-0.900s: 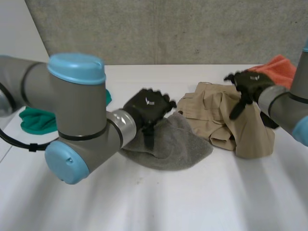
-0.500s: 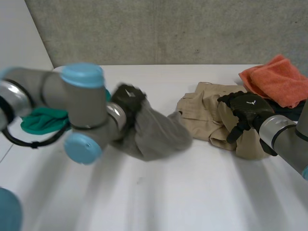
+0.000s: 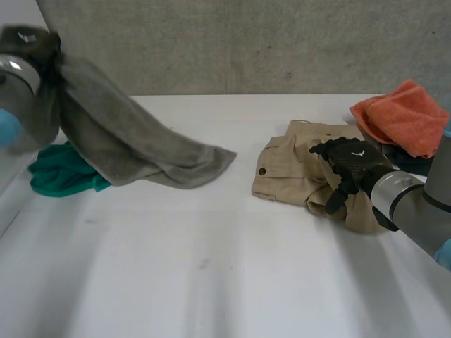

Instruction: Fold the laundry.

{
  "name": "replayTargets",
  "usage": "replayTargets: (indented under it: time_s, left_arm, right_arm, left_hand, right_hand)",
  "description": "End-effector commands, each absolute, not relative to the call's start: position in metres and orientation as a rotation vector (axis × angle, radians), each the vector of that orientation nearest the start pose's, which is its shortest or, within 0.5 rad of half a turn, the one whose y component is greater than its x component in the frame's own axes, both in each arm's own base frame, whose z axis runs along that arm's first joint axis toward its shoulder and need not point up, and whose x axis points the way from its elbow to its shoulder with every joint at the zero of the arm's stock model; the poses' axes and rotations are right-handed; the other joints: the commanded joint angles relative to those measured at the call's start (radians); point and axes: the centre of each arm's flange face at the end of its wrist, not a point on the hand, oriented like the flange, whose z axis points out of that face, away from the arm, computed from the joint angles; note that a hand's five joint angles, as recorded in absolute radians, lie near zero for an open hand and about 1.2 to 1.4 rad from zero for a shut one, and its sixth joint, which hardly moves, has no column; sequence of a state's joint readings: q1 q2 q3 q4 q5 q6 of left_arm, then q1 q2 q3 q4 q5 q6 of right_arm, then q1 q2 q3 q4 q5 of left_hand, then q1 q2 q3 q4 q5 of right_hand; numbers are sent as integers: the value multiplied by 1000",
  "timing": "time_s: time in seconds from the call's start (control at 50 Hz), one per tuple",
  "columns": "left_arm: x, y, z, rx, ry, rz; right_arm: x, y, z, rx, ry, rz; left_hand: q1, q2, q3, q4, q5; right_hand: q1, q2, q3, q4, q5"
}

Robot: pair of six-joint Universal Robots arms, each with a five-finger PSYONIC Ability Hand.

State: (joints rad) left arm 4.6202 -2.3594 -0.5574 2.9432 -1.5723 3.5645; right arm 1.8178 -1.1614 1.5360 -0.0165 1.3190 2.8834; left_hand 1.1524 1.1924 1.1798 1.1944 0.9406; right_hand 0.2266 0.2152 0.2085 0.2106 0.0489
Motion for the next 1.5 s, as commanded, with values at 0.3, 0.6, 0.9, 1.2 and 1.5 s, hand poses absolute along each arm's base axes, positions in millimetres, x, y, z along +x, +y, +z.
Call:
replayTargets:
  time_s: [0.3,0.6,0.9,1.2,1.5]
  left_arm:
    - [-194,-457,215,821,1967,-1836]
    - [-270,-402,158,1324,2105,-1757]
    - [-263,-440,136,1195,1983,-1662]
    - [-164,-495,248,407,1779,-1974]
    - [-195,-467,218,719,1878,-1769]
  right_arm:
    - [238,-298,175,-872,2297,-1647]
    - [241,-298,160,-913,2329,-1609]
    - [234,-303,158,-918,2356,-1620]
    - [240,-297,164,-932,2332,-1625]
    - [237,-300,206,-914,2276,-1746]
  left_hand:
    - [-978,-1018,-1005,-1020,-941]
    - [-978,-1018,-1005,-1020,-941]
    - [244,204,217,202,281]
    - [244,204,217,202,281]
    - [-978,-1018,-1005,-1020,-941]
  right_hand:
    - [-52,-41,-34,-36,-49]
    - [-52,-41,-34,-36,-49]
    - [-52,-41,-34,-36,-49]
    - [-52,-41,-34,-36,-49]
    - [-52,-41,-34,-36,-49]
